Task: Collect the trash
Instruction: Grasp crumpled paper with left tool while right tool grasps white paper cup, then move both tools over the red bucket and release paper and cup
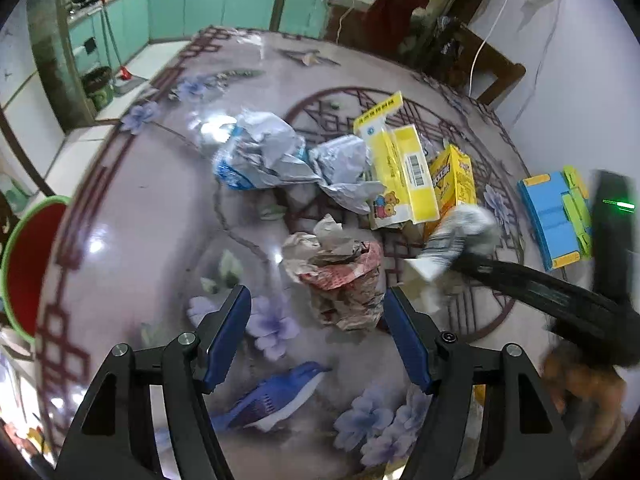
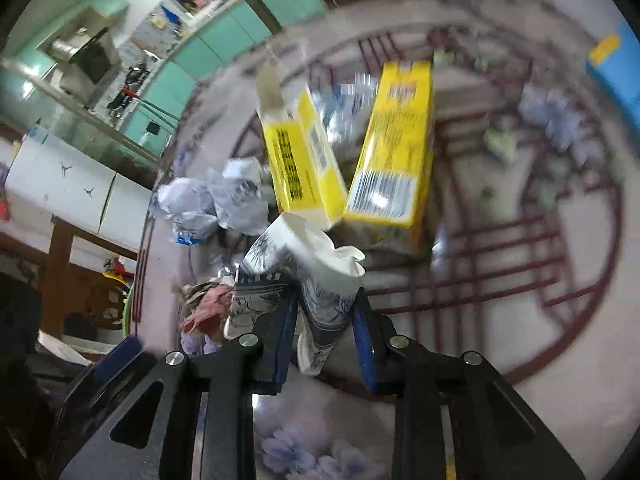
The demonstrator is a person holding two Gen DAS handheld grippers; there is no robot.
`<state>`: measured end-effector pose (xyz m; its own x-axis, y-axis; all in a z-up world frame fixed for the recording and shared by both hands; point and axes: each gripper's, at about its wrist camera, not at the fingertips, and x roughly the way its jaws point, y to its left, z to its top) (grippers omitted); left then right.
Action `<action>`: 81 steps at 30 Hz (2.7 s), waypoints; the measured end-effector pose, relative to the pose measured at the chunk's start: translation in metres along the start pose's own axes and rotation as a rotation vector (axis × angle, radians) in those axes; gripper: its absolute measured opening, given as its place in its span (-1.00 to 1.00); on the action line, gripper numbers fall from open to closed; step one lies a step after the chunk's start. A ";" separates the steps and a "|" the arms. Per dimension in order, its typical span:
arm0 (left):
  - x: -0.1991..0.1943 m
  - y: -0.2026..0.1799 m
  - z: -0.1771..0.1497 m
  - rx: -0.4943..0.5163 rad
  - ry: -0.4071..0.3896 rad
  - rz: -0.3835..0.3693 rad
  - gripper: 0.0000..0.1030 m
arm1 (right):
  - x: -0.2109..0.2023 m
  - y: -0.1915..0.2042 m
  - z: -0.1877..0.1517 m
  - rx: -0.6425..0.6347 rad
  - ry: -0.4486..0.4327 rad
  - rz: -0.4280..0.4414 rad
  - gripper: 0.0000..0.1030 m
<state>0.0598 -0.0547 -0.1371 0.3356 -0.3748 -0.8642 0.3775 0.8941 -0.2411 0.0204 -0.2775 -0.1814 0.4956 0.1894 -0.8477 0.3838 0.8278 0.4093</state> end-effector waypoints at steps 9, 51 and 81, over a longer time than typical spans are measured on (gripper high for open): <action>0.049 -0.010 0.005 -0.061 0.082 -0.026 0.32 | -0.060 -0.002 -0.003 -0.107 -0.100 -0.099 -0.58; -0.081 0.193 -0.009 -0.233 -0.134 0.064 -0.64 | -0.059 0.197 -0.038 -0.334 -0.151 0.029 -0.59; -0.071 0.373 -0.012 -0.385 -0.080 0.200 -0.63 | 0.129 0.402 -0.088 -0.529 0.134 0.145 -0.59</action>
<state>0.1661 0.3085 -0.1710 0.4408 -0.1890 -0.8775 -0.0458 0.9716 -0.2323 0.1698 0.1258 -0.1556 0.3978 0.3573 -0.8450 -0.1411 0.9339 0.3285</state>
